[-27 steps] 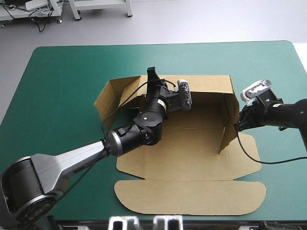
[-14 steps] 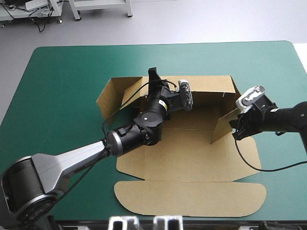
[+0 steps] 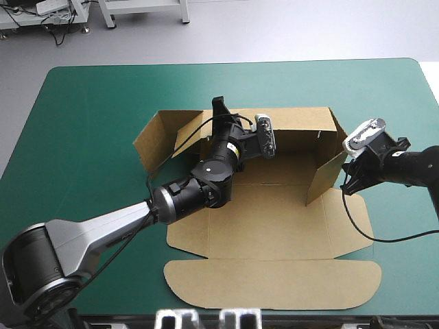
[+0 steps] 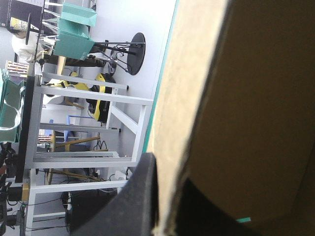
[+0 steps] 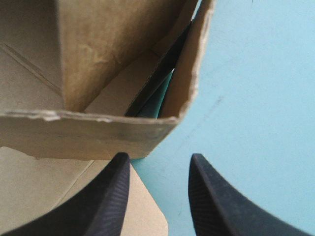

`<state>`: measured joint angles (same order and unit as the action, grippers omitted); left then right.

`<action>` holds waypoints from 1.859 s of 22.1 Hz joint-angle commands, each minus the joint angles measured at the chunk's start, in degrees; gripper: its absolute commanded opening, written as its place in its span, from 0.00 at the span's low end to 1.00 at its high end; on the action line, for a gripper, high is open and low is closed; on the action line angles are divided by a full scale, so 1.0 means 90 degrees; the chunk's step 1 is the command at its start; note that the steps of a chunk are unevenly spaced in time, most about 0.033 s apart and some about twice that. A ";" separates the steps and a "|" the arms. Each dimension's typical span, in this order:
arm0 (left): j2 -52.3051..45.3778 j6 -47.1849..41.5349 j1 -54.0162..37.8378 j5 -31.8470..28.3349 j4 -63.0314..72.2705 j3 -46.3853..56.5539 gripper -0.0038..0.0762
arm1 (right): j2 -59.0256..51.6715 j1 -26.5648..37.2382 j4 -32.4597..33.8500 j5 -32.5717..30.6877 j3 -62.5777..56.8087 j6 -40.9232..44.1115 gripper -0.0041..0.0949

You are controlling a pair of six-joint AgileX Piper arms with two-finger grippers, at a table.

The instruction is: Fold the box

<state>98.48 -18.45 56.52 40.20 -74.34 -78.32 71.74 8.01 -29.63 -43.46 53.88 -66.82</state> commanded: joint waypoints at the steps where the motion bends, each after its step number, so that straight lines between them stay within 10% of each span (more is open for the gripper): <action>1: -0.0260 -0.0135 0.0019 -0.0027 -0.0185 -0.0166 0.04 | -0.0036 0.0029 -0.0361 0.0105 0.0172 -0.0520 0.38; 11: -0.0260 0.0008 0.0019 -0.0018 -0.0162 -0.0166 0.04 | 0.0388 0.0029 -0.2232 -0.0998 0.0172 -0.1338 0.35; 28: -0.0260 0.0008 0.0019 -0.0061 -0.0162 -0.0166 0.04 | 0.0401 0.0029 -0.2358 -0.0865 0.0176 -0.0908 0.47; 41: -0.0260 0.0117 0.0031 -0.0258 -0.0133 -0.0166 0.04 | 0.1345 0.0017 -0.4801 -0.0635 0.0176 -0.2142 0.48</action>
<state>98.48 -17.67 56.25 40.95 -74.00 -78.32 84.72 8.01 -66.56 -48.66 53.88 -83.32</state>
